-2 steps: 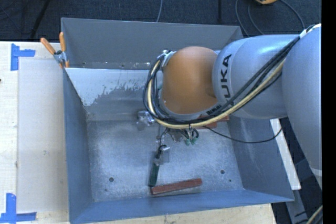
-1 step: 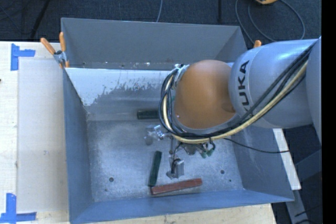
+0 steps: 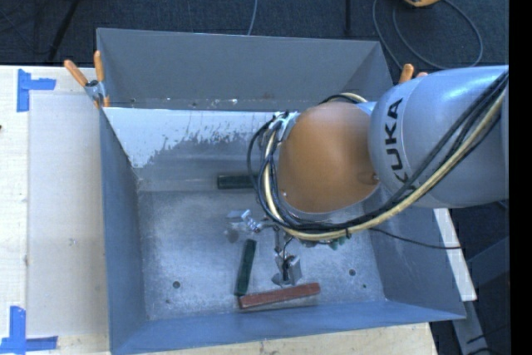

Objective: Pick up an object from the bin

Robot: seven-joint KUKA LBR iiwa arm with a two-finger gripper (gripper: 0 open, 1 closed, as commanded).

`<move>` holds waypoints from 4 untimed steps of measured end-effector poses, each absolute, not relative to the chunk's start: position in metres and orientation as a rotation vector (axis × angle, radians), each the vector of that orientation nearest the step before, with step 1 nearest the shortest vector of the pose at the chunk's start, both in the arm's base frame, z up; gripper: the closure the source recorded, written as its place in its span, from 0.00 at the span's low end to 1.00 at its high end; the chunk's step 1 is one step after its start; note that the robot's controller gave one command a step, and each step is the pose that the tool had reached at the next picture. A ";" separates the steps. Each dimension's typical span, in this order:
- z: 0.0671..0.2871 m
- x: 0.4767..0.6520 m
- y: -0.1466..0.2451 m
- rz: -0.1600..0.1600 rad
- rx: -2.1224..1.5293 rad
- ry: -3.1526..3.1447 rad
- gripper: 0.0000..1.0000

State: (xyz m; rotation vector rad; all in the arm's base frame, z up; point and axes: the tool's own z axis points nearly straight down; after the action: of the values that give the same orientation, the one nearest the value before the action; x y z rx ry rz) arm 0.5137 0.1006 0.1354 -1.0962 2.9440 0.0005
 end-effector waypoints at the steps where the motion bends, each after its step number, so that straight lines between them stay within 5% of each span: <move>1: 0.088 0.504 0.110 0.001 -1.686 2.651 0.00; 2: 0.070 0.510 0.110 0.004 -1.731 2.622 1.00; 4: 0.070 0.510 0.110 0.004 -1.728 2.623 1.00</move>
Offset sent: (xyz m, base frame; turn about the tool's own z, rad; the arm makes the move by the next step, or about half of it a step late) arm -0.0030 0.0085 -0.0654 -0.4581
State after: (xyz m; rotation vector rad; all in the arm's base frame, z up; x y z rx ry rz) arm 0.5104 0.1101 0.0704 -1.7284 2.6230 0.0040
